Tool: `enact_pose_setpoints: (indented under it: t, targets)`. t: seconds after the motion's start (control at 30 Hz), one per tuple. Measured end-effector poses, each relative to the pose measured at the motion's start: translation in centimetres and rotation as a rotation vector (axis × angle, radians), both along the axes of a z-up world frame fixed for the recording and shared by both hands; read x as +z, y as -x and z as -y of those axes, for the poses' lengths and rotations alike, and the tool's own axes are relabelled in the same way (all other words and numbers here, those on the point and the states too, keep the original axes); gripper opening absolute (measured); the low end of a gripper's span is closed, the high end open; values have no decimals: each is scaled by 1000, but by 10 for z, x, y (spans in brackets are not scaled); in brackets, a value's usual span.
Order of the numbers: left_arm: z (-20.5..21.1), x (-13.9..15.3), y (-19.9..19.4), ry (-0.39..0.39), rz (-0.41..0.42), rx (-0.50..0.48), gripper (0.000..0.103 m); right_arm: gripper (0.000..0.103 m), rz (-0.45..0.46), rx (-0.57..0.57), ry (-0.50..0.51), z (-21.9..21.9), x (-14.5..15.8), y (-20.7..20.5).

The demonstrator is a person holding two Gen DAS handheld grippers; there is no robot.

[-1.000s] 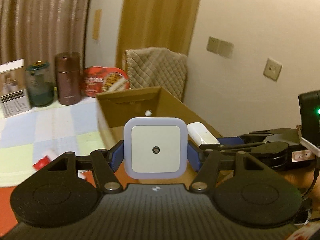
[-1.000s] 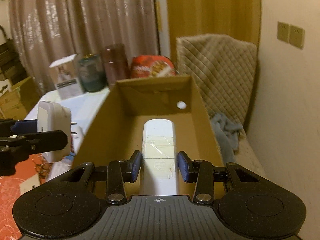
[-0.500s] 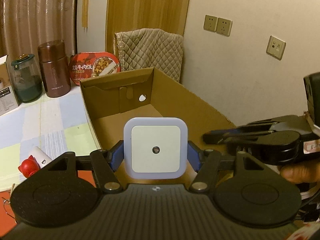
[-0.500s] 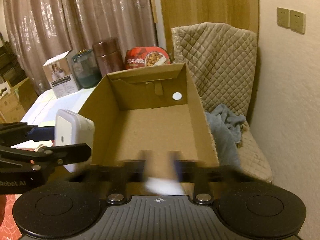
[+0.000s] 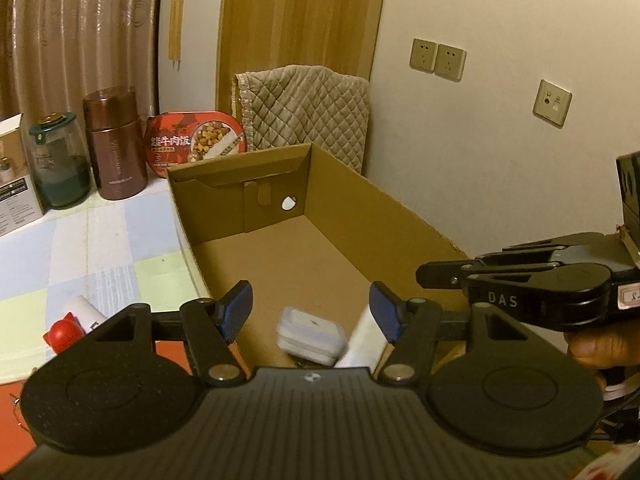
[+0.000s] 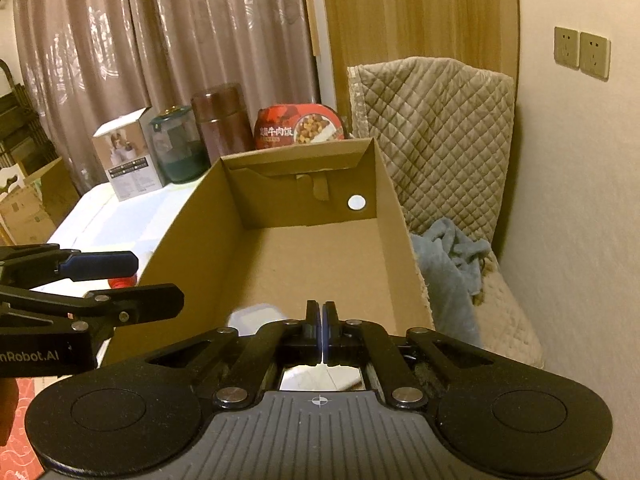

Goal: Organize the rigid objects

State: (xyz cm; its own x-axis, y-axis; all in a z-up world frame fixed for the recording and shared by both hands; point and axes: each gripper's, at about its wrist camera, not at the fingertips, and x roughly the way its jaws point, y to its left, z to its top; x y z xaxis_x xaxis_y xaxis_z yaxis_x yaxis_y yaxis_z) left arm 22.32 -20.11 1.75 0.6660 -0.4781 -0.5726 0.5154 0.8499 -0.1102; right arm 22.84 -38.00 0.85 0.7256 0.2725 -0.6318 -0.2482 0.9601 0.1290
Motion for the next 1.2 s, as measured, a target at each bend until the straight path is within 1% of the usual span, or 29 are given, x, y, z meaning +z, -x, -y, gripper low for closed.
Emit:
enact_pose_setpoints:
  t: [0.2, 0.37, 0.47, 0.83, 0.9, 0.93, 0.97, 1.0, 1.03, 1.2]
  targets:
    - [-20, 15, 12, 7, 17, 32, 60, 0, 21, 12, -8, -7, 15, 14]
    - [-43, 30, 27, 4, 39, 67, 62, 0, 56, 41, -10, -26, 35, 34]
    - [-61, 36, 37, 2, 48, 102, 70, 0, 82, 60, -3, -42, 45, 45]
    - [-144, 48, 75, -25, 65, 244, 81, 0, 125, 123, 59, -102, 61, 71]
    - [-158, 49, 82, -28, 68, 265, 84, 8, 131, 134, 63, -114, 63, 74]
    - [-164, 49, 85, -30, 68, 274, 84, 22, 133, 141, 58, -118, 64, 77]
    - [-172, 49, 88, -33, 68, 285, 86, 40, 135, 150, 50, -122, 65, 78]
    - [-179, 50, 90, -34, 69, 295, 87, 47, 140, 159, 43, -127, 65, 80]
    - [-187, 50, 93, -34, 72, 307, 87, 50, 146, 167, 40, -133, 66, 82]
    - [-217, 50, 104, -31, 70, 355, 92, 52, 144, 203, 41, -159, 66, 86]
